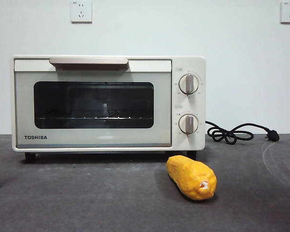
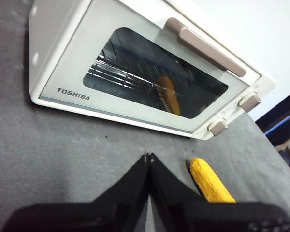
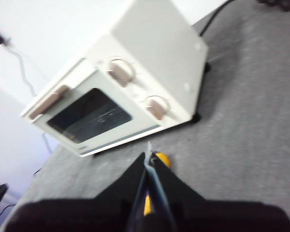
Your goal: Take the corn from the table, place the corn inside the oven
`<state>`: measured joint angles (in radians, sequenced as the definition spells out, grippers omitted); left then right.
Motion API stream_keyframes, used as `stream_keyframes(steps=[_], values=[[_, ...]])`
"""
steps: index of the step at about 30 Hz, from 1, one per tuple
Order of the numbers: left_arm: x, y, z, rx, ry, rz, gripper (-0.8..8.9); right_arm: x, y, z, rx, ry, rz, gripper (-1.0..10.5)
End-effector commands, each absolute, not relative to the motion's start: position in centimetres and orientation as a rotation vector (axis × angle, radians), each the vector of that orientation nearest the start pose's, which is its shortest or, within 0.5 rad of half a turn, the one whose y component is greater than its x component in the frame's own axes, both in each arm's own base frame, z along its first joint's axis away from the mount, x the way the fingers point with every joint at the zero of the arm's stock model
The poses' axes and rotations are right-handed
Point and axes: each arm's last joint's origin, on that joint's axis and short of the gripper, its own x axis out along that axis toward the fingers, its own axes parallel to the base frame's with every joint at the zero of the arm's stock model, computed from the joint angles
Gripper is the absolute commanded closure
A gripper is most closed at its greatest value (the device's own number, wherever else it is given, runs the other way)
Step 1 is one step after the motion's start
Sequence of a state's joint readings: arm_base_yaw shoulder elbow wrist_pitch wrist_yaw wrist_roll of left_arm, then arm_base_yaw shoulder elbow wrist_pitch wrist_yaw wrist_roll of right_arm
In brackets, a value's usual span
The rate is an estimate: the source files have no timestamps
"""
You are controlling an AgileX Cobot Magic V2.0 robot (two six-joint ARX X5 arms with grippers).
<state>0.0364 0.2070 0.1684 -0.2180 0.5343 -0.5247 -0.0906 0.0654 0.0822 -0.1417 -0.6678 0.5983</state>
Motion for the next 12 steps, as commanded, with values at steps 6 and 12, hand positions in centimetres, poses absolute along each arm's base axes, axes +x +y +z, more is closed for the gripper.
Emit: stream_keyframes(steps=[6, 12], values=[[11.0, -1.4, 22.9, -0.463, 0.434, -0.505, 8.19, 9.8, 1.3, 20.7, 0.575, 0.332, 0.669, 9.5], [12.2, -1.7, 26.7, -0.403, 0.494, -0.542, 8.19, 11.2, 2.1, 23.0, 0.547, 0.407, 0.792, 9.5]])
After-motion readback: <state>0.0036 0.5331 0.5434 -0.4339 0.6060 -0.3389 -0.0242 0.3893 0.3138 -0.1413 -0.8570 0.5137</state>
